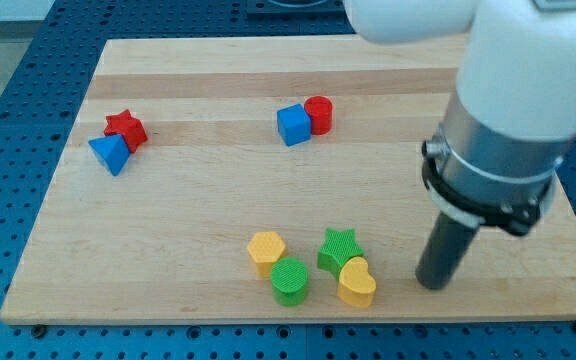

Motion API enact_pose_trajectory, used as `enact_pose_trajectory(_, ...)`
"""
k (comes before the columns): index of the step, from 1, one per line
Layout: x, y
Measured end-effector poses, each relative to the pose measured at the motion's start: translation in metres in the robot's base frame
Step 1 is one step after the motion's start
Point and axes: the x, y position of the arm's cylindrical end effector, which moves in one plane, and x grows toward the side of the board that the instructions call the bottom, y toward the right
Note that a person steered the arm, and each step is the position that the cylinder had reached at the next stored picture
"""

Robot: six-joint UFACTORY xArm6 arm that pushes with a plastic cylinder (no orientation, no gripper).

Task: Adjust the green star yellow heart at the bottom center

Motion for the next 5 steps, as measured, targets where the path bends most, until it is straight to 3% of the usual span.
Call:
enact_pose_trajectory(1, 0.017, -0.006)
enact_pose_trajectory(5, 0.011, -0.069)
